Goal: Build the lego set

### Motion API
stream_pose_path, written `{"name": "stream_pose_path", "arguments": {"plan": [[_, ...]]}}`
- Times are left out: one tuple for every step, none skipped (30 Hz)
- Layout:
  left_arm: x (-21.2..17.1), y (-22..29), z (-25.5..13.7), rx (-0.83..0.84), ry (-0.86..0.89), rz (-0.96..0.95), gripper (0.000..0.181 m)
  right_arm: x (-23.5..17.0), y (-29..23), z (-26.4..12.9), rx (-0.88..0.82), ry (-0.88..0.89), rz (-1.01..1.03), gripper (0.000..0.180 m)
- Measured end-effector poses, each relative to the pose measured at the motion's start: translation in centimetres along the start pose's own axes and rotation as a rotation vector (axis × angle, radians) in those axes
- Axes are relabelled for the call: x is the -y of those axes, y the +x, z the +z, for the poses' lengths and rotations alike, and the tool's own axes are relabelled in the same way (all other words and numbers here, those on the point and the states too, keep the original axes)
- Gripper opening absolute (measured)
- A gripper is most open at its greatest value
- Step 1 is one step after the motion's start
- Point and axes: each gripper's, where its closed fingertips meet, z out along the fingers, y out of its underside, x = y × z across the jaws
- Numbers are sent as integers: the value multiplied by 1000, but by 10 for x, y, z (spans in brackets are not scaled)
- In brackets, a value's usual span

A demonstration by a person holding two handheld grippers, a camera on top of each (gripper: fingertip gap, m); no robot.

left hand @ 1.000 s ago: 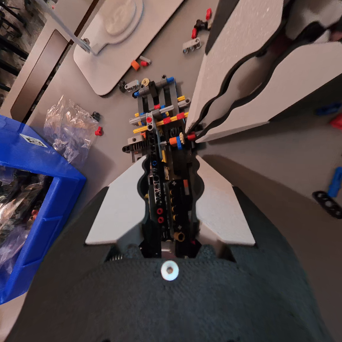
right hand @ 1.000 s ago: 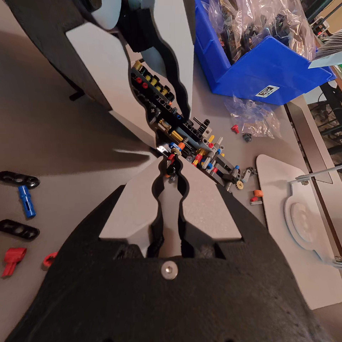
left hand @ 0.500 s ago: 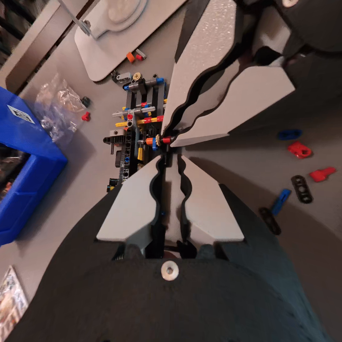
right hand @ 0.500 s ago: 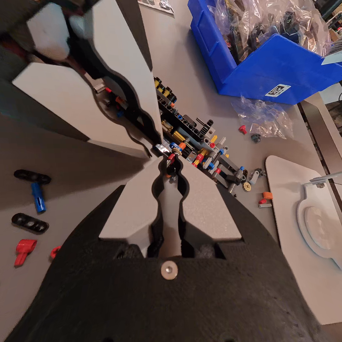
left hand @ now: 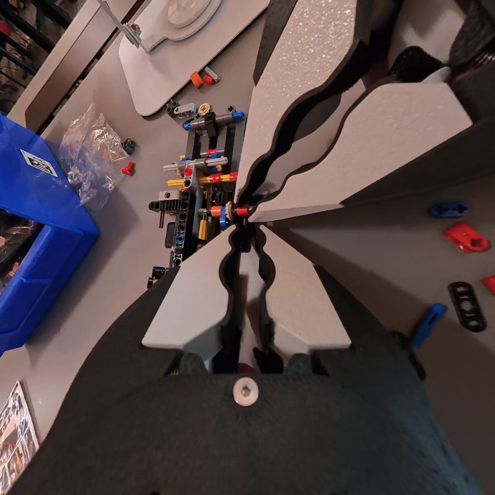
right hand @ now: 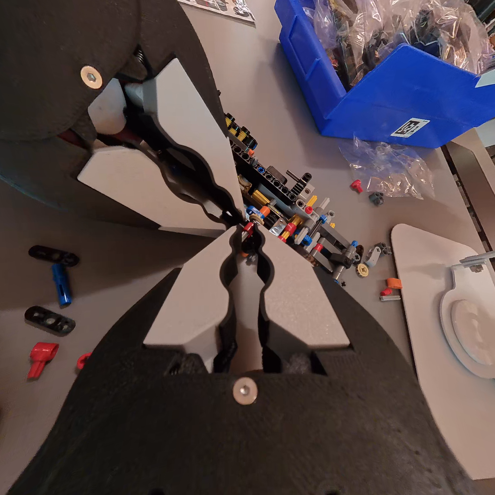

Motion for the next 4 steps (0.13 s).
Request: {"name": "stream_pose_path", "arguments": {"plan": [[0,0,0,-1,1,0,7,0,0,0,0,0,2,5],[0,0,0,1,4,8,7,0,0,0,1,0,6,5],[0,0,0,6,7,22,8,0,0,-1,5,1,11,6],[0,0,0,9,6,27,8,0,0,-3,9,2,20,7]]}}
